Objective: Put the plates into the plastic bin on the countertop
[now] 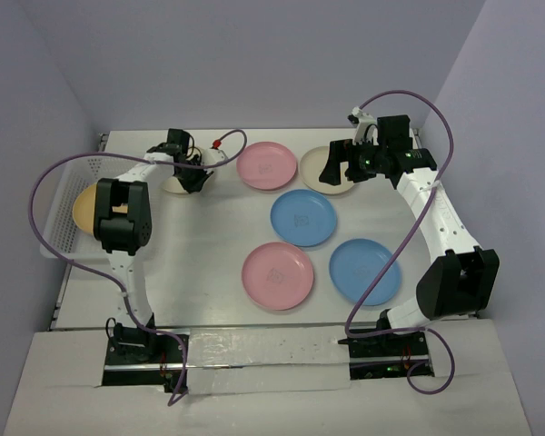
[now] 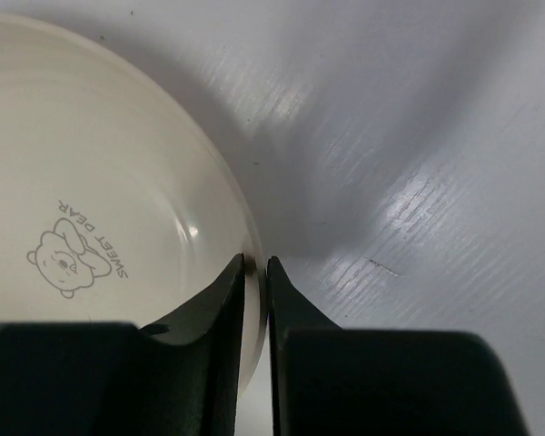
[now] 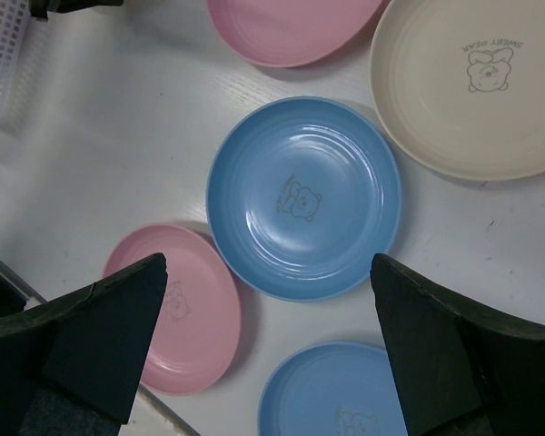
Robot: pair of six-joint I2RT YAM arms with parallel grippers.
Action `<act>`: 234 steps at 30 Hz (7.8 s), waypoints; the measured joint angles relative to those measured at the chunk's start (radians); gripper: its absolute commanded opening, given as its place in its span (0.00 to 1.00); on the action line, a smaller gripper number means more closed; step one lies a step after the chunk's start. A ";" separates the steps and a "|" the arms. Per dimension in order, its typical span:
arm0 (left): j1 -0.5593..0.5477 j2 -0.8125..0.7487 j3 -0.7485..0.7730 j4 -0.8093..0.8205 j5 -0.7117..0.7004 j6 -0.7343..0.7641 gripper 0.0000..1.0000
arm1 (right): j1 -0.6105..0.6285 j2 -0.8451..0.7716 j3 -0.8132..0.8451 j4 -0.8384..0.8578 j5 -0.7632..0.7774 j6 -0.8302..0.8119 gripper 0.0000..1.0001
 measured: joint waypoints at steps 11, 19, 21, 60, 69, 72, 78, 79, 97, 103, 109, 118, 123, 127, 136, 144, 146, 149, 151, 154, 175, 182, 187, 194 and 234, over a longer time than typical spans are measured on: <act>-0.016 -0.141 0.004 -0.005 0.043 -0.142 0.00 | -0.002 0.000 0.000 -0.005 -0.010 0.001 1.00; -0.012 -0.442 0.010 0.039 0.196 -0.360 0.00 | -0.002 -0.004 0.000 -0.005 -0.030 0.004 1.00; -0.004 -0.532 0.000 0.052 0.239 -0.383 0.00 | -0.002 -0.004 0.000 -0.004 -0.037 0.005 1.00; 0.437 -0.522 -0.357 -0.170 0.031 0.014 0.21 | -0.002 -0.006 -0.049 0.028 -0.060 0.012 1.00; 0.457 -0.522 -0.326 -0.234 0.036 0.040 0.90 | -0.002 -0.006 -0.049 0.032 0.001 0.033 1.00; 0.465 -0.527 -0.258 -0.267 0.059 0.024 0.99 | -0.007 -0.004 -0.049 0.047 0.056 0.071 1.00; 0.468 -0.645 -0.153 -0.164 0.125 -0.161 0.99 | -0.072 0.089 -0.023 0.102 0.187 0.180 0.96; 0.466 -0.680 -0.155 -0.129 0.134 -0.214 0.99 | -0.082 0.127 -0.011 0.104 0.215 0.203 0.93; 0.431 -0.872 -0.292 0.246 0.015 -0.755 0.99 | -0.144 0.721 0.358 0.080 0.507 0.410 0.55; 0.424 -0.867 -0.302 0.247 -0.032 -0.753 0.99 | -0.144 0.814 0.468 0.076 0.551 0.412 0.44; 0.420 -0.860 -0.316 0.245 -0.043 -0.751 0.99 | -0.144 0.861 0.530 0.029 0.580 0.403 0.35; 0.412 -0.838 -0.309 0.216 -0.027 -0.736 0.99 | -0.161 0.895 0.607 -0.003 0.540 0.381 0.00; 0.411 -0.823 -0.294 0.198 -0.011 -0.739 0.99 | -0.243 0.835 0.561 -0.002 0.476 0.380 0.00; 0.408 -0.782 -0.253 0.164 0.041 -0.746 0.99 | -0.334 0.707 0.453 0.013 0.408 0.375 0.00; 0.256 -0.792 -0.212 0.099 0.159 -0.752 0.96 | -0.250 0.273 0.250 0.130 0.270 0.356 0.00; 0.060 -0.813 -0.191 0.072 0.229 -0.803 0.86 | 0.095 0.172 0.147 0.154 0.242 0.308 0.00; 0.004 -0.814 -0.191 0.066 0.224 -0.810 0.83 | 0.147 0.172 0.124 0.146 0.254 0.296 0.00; -0.070 -0.814 -0.193 0.055 0.199 -0.813 0.78 | 0.220 0.169 0.106 0.130 0.270 0.278 0.00; -0.107 -0.812 -0.199 0.047 0.184 -0.813 0.75 | 0.266 0.162 0.103 0.126 0.282 0.262 0.00; -0.137 -0.798 -0.206 0.035 0.162 -0.813 0.70 | 0.319 0.140 0.102 0.125 0.292 0.244 0.00; -0.154 -0.694 -0.252 -0.016 0.055 -0.804 0.00 | 0.424 0.032 0.098 0.113 0.352 0.195 1.00; 0.053 -0.715 -0.263 -0.053 0.109 -0.814 0.00 | 0.423 0.032 0.098 0.110 0.359 0.205 1.00; 0.390 -0.732 -0.261 -0.085 0.112 -0.783 0.00 | 0.413 0.032 0.098 0.109 0.357 0.206 1.00; 0.709 -0.678 -0.238 -0.156 0.052 -0.692 0.00 | 0.371 0.034 0.097 0.107 0.334 0.205 1.00; -0.288 -0.773 -0.627 -0.028 0.094 -0.626 0.75 | 0.147 0.580 0.455 0.083 0.219 0.307 0.94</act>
